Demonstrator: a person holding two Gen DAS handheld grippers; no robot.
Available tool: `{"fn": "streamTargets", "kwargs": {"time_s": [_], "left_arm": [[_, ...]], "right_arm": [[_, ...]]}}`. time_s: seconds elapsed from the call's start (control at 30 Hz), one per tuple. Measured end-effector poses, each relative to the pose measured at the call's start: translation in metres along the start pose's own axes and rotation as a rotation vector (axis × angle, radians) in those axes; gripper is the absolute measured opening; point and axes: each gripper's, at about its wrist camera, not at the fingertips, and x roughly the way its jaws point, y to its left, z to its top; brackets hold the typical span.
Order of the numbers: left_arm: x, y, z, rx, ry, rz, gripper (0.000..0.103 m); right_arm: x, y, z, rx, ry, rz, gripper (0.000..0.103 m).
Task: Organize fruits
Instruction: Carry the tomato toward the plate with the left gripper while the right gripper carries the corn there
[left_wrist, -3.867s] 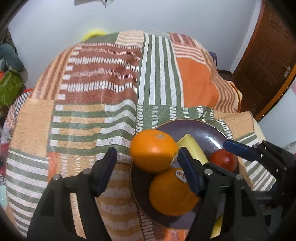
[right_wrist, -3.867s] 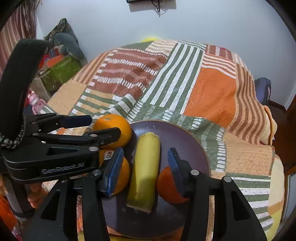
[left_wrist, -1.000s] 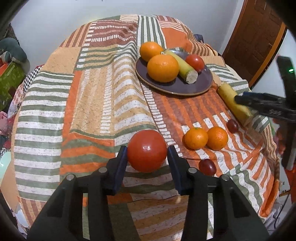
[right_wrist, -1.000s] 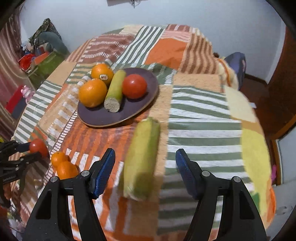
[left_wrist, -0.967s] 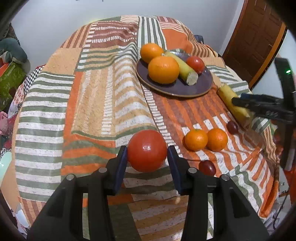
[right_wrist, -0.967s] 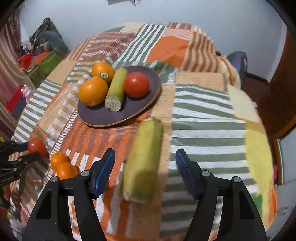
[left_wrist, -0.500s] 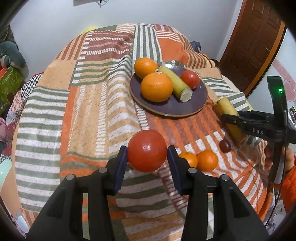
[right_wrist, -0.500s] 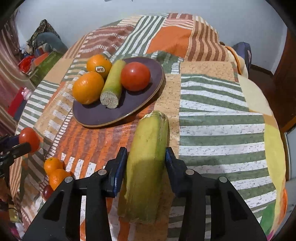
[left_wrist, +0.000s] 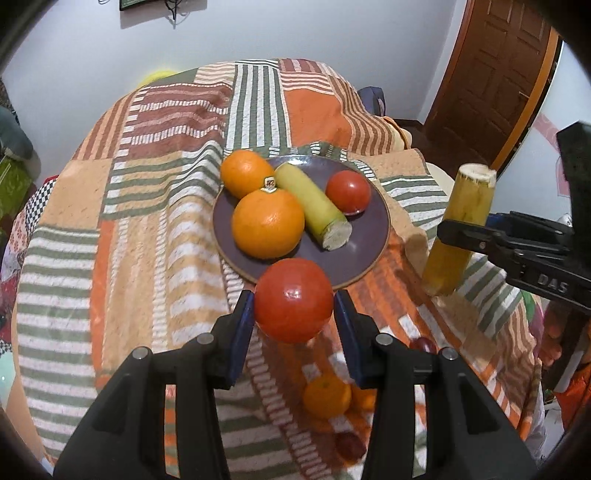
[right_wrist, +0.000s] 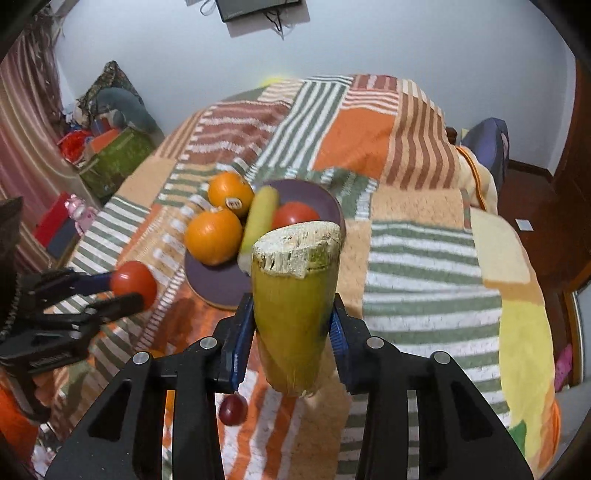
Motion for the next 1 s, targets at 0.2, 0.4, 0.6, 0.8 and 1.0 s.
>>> {"fn": "streamTargets", "kwargs": {"time_s": [0.2,0.4,0.6,0.8,1.0], "left_arm": [[0.023,-0.003,0.013,0.004,0.034,-0.017,0.044],[0.044,-0.011,0.020,0.031,0.058,-0.017,0.044],[0.061,-0.013,0.025,0.038,0.081,-0.018,0.044],[0.072,-0.016,0.027,0.044,0.082,-0.016,0.044],[0.072,-0.013,0.027,0.032,0.087,-0.030,0.054]], "right_arm": [[0.009,0.005,0.015,-0.015,-0.011,0.018,0.035],[0.024,0.011,0.032,-0.058,-0.008,0.019,0.035],[0.044,0.015,0.040,-0.095,0.019,0.004,0.035],[0.057,0.019,0.041,-0.124,0.011,-0.011,0.035],[0.064,0.020,0.041,-0.130,0.023,0.000,0.035]]}}
